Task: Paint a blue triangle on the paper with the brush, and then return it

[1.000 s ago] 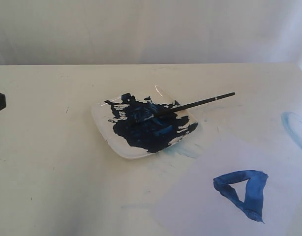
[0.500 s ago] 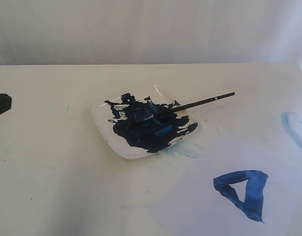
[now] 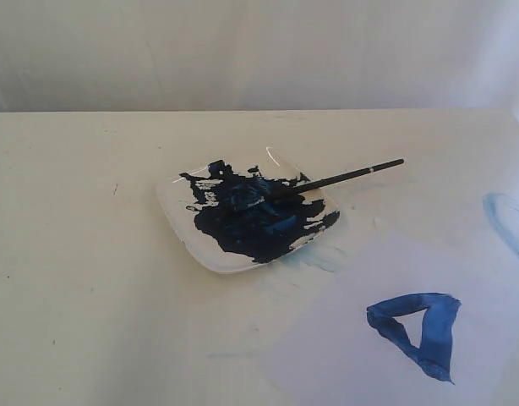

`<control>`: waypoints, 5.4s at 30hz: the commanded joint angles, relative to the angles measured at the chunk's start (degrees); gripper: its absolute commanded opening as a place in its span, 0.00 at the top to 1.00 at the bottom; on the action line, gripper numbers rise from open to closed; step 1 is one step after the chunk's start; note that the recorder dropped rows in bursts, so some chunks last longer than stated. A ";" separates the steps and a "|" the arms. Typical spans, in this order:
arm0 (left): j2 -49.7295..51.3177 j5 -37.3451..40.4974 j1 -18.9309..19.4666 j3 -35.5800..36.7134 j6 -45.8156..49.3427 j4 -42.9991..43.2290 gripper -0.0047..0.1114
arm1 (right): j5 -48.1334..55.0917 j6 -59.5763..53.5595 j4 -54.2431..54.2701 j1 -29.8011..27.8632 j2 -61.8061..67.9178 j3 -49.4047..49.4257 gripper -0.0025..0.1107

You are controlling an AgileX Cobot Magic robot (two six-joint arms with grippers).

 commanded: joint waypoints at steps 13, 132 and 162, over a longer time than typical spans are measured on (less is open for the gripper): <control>-15.29 25.88 -0.34 3.17 -24.30 -74.08 0.96 | -0.15 0.95 -0.01 -0.38 -0.35 0.14 0.98; -15.29 42.70 -2.13 27.05 66.08 -92.10 0.96 | -0.02 1.07 -0.01 -2.66 0.38 0.14 0.98; -15.29 42.70 -2.51 27.05 66.08 -92.10 0.96 | -0.72 -2.00 -5.43 -2.66 0.38 0.14 0.98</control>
